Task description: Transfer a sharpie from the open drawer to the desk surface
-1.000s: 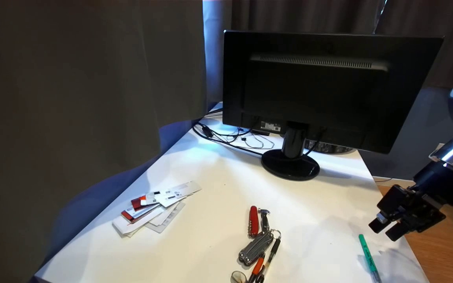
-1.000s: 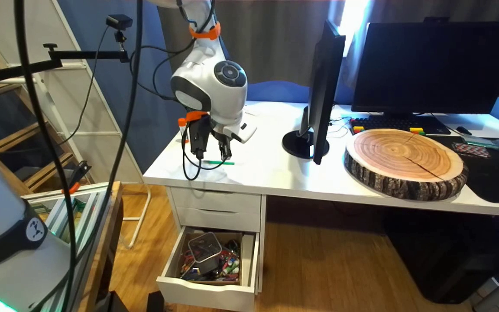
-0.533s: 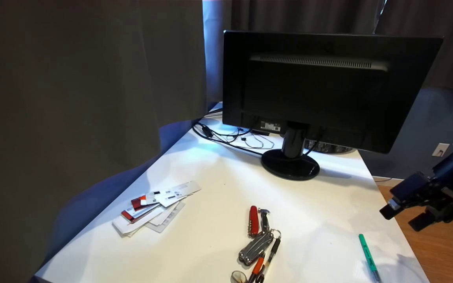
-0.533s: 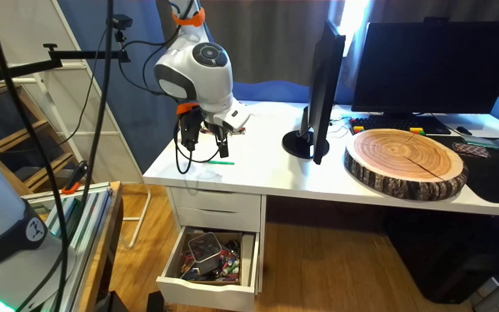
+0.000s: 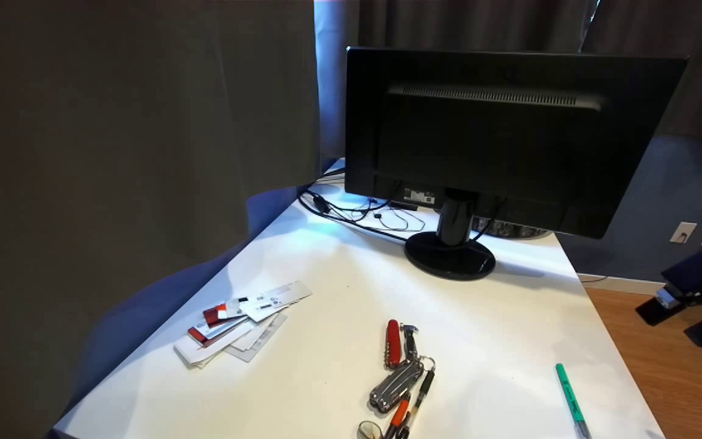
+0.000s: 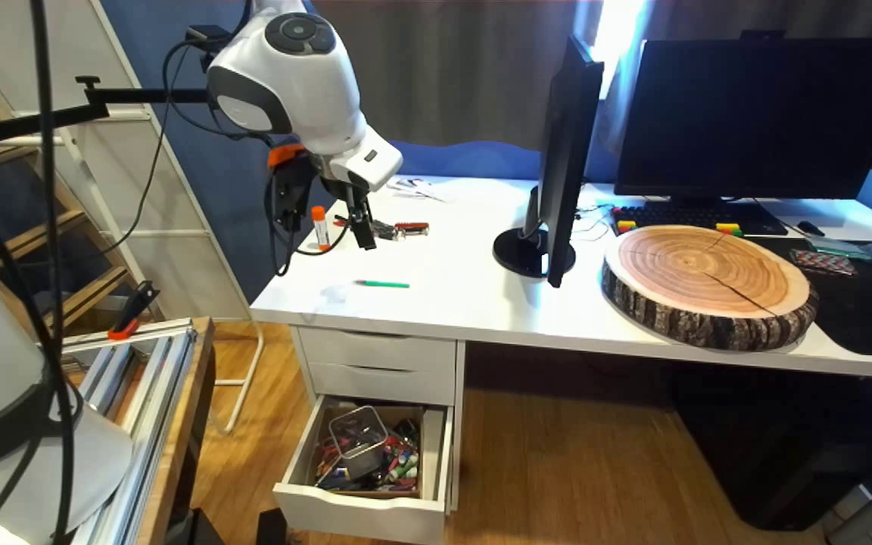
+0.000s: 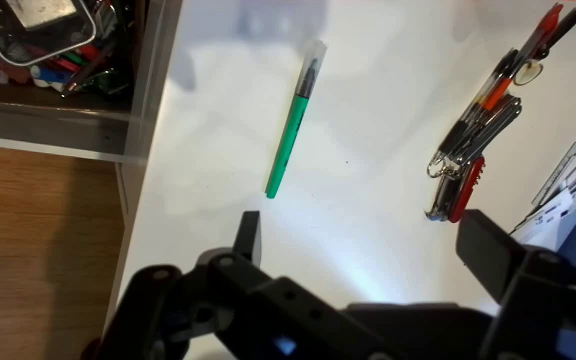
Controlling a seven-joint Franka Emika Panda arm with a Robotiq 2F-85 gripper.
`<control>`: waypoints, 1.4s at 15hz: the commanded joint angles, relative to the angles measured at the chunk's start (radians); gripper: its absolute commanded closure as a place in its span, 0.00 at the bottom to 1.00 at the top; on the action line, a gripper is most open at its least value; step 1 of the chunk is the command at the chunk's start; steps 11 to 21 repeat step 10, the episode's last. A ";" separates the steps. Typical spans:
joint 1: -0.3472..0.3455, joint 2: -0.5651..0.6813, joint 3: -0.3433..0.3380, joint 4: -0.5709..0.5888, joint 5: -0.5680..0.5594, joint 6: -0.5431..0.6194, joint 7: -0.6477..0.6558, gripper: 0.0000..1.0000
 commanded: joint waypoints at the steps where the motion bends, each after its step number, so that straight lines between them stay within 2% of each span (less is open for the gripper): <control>1: 0.016 -0.136 0.021 -0.119 -0.003 -0.016 0.116 0.00; 4: 0.026 -0.213 0.047 -0.172 0.025 -0.018 0.163 0.00; 5: 0.009 -0.117 0.029 -0.117 0.000 0.000 0.112 0.00; 9: 0.018 -0.174 0.042 -0.154 0.000 0.000 0.148 0.00; 21: 0.018 -0.177 0.042 -0.156 0.000 0.000 0.148 0.00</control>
